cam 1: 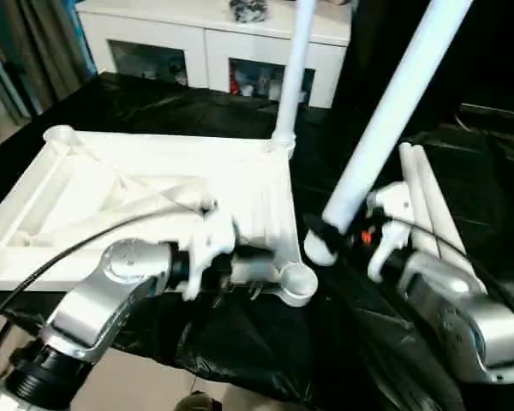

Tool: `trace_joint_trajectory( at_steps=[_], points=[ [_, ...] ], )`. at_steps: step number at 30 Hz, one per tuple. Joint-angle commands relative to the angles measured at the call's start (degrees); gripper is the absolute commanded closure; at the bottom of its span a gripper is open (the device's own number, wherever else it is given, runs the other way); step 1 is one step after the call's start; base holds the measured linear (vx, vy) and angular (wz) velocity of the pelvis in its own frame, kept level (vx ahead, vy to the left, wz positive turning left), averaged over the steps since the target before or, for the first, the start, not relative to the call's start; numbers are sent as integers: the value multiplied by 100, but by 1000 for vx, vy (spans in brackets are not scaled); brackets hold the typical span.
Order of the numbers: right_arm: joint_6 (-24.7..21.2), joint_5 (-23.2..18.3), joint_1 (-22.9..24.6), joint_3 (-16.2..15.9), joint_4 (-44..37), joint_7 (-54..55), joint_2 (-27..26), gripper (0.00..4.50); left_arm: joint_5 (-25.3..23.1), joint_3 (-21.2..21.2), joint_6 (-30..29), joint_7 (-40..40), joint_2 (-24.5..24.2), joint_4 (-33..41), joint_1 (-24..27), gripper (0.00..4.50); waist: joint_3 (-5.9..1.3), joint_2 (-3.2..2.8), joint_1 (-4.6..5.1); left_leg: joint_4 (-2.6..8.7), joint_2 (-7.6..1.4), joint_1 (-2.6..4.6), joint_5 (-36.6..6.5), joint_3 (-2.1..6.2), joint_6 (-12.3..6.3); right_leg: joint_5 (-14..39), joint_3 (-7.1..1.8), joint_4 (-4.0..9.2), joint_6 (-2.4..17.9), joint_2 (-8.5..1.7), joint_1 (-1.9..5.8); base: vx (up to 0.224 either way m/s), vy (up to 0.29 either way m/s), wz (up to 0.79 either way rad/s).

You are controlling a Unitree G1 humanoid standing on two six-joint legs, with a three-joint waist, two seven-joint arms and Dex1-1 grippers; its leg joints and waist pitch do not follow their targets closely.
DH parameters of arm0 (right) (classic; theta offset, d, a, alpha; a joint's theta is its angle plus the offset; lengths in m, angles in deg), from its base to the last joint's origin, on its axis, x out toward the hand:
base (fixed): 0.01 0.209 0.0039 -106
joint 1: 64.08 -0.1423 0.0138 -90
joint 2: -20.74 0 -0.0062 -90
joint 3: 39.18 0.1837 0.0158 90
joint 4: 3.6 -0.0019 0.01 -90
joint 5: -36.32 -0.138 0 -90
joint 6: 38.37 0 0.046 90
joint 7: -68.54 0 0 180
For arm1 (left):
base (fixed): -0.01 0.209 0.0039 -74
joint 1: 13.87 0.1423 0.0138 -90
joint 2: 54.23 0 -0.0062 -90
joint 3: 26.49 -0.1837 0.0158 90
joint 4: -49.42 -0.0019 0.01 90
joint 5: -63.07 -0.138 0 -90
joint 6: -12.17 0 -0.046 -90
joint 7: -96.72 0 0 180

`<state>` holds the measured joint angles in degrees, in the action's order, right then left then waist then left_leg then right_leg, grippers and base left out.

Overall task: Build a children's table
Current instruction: Pick table leg, then insert table leg to table base

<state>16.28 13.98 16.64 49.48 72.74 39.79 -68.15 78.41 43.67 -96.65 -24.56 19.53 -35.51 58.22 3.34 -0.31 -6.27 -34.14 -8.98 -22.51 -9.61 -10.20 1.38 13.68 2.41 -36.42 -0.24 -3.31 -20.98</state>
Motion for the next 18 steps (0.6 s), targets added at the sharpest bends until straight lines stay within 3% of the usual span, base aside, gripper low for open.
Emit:
trace_joint_trajectory(
  at_steps=[1, 4, 5, 8, 10, 12, 13, 14, 16, 17, 18],
  points=[
    [171, 62, -56, -31, -100, -67, 47, 257, -341, -72, 350, 155, -97, -410, -108, 195, -326, -40, 13, 495, -410, 195, -1654, 199, 438, 1133, -314, 516, 817, -541, 97, 0, 0, 0],
    [246, 91, -55, -110, -45, -108, 46, 257, -384, -50, 664, 435, -173, -861, -227, 195, -321, -38, 13, 507, -418, 197, -1698, 209, 457, 1252, -312, 511, 830, -556, 82, 0, 0, 0],
    [273, 120, -66, -159, 8, -126, 38, 257, -505, -85, 931, 522, -206, -1123, -319, 195, -323, -100, -3, 500, -424, 225, -1811, 219, 483, 1351, -318, 523, 864, -573, 54, 0, 0, 0],
    [259, 191, -63, -299, 44, -175, 35, 257, -757, -215, 1413, 730, -306, -1756, -602, 195, -337, -49, 2, 511, -425, 223, -1808, 217, 491, 1116, -315, 496, 906, -556, 69, 0, 0, 0],
    [206, 128, -31, -313, -21, -249, 88, 257, -747, -286, 1480, 834, -320, -1949, -750, 195, -354, -67, -5, 503, -434, 220, -1710, 217, 486, 921, -312, 460, 954, -570, 78, 0, 0, 0],
    [191, 105, -3, -308, -38, -331, 171, 257, -782, -400, 1534, 1021, -299, -2155, -890, 195, -369, -129, -23, 494, -437, 235, -1623, 203, 495, 477, -301, 427, 1073, -548, 76, 0, 0, 0],
    [194, 125, 12, -317, -36, -363, 223, 257, -834, -447, 1573, 1067, -268, -2276, -947, 195, -378, -242, -34, 479, -432, 237, -1638, 215, 528, 392, -300, 398, 1100, -553, 72, 0, 0, 0],
    [231, 177, 23, -340, -23, -371, 260, 257, -885, -488, 1663, 1111, -244, -2381, -977, 195, -378, -178, -14, 482, -431, 231, -1649, 206, 523, 276, -298, 406, 1131, -546, 99, 0, 0, 0],
    [264, 209, 36, -346, -14, -377, 285, 257, -942, -530, 1729, 1146, -187, -2547, -1010, 195, -385, -170, -6, 467, -416, 199, -1515, 192, 464, 119, -300, 395, 1184, -553, 128, 0, 0, 0],
    [287, 222, 49, -345, -37, -360, 284, 257, -1035, -553, 1881, 1191, -82, -2844, -1048, 224, -380, -209, 3, 443, -408, 191, -1511, 188, 412, 193, -309, 417, 1224, -571, 142, 0, 0, 0],
    [287, 222, 49, -345, -37, -360, 284, 257, -1035, -553, 1881, 1191, -82, -2844, -1048, 224, -380, -209, 3, 443, -408, 191, -1511, 188, 412, 193, -309, 417, 1224, -571, 142, 0, 0, 0]
  ],
)
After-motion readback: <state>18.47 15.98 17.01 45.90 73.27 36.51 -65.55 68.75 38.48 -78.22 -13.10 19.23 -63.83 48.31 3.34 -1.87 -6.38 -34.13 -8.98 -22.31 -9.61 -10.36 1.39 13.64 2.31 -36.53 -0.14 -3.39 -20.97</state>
